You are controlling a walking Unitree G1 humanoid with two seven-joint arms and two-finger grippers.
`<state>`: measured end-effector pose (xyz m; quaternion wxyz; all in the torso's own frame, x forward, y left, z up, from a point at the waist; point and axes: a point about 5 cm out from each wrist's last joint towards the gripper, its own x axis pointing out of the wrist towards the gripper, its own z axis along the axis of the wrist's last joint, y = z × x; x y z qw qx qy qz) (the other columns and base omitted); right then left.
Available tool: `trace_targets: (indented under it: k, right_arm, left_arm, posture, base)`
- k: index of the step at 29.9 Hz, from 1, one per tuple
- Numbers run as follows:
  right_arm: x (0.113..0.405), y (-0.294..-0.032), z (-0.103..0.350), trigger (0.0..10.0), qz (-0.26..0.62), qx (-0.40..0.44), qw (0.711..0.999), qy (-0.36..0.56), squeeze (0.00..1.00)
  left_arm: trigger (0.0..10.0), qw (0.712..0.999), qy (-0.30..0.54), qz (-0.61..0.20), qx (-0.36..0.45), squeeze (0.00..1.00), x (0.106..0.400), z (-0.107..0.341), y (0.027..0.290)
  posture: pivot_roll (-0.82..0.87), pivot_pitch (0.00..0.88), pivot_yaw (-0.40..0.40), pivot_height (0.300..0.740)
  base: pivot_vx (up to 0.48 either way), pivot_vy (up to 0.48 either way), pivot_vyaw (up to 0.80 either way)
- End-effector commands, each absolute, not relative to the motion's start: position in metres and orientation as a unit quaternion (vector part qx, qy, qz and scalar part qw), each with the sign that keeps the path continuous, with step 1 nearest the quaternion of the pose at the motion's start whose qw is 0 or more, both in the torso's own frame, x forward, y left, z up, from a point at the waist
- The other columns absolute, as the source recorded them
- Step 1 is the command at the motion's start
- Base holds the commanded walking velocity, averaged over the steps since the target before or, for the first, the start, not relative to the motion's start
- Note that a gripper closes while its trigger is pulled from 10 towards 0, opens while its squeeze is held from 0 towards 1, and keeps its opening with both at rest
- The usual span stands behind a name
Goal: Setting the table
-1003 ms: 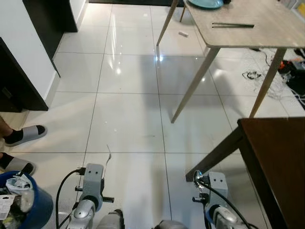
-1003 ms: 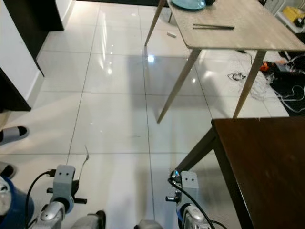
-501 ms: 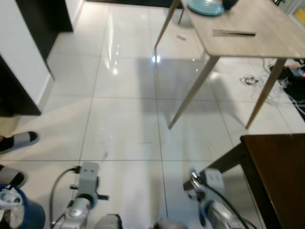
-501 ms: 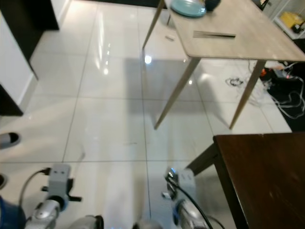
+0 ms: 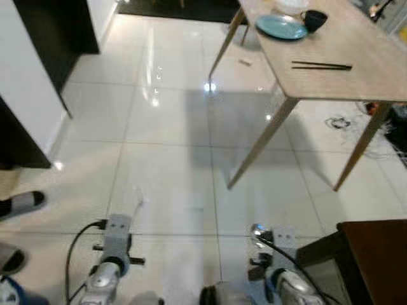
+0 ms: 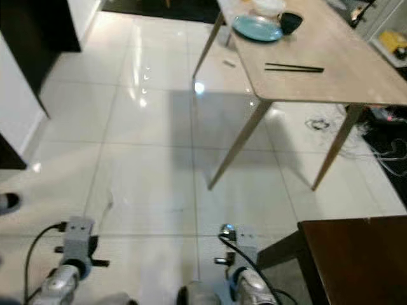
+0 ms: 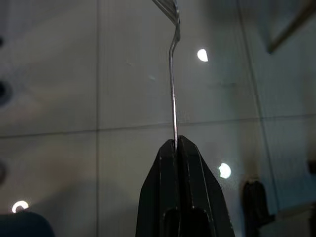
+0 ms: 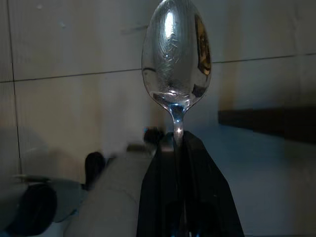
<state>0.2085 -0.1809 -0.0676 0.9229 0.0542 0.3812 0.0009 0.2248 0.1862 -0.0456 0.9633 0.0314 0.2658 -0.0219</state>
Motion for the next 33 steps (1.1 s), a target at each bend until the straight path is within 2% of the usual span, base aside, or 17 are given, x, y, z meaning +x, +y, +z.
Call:
trace_targets:
  k: [1, 15, 20, 33]
  right_arm:
    - [0.2076, -0.1869, -0.0675, 10.0, -0.003, 0.046, 0.922, 0.384, 0.0]
    - [0.2081, -0.1824, -0.0675, 10.0, 0.027, 0.024, 0.922, 0.385, 0.0]
    - [0.2089, -0.1802, -0.0672, 10.0, 0.03, 0.025, 0.923, 0.383, 0.0]
    - [0.2113, -0.1815, -0.0656, 10.0, 0.025, 0.03, 0.925, 0.378, 0.0]
  left_arm:
    - [10.0, 0.96, 0.276, -0.026, 0.027, 0.0, 0.2191, -0.0502, 0.1813]
    - [10.0, 0.961, 0.275, -0.024, 0.025, 0.0, 0.2191, -0.0502, 0.1814]
    - [10.0, 0.961, 0.276, -0.023, 0.025, 0.0, 0.2179, -0.0508, 0.1816]
    - [10.0, 0.961, 0.276, -0.023, 0.027, 0.0, 0.2182, -0.0505, 0.1825]
  posture:
    - [0.03, 0.068, -0.015, 0.74]
    - [0.03, 0.067, -0.022, 0.74]
    - [0.04, 0.062, -0.025, 0.74]
    - [0.04, 0.047, -0.025, 0.74]
  base:
    - [0.371, 0.0, 0.0]
    - [0.372, 0.0, 0.0]
    - [0.371, 0.0, 0.8]
    - [0.374, 0.0, 0.0]
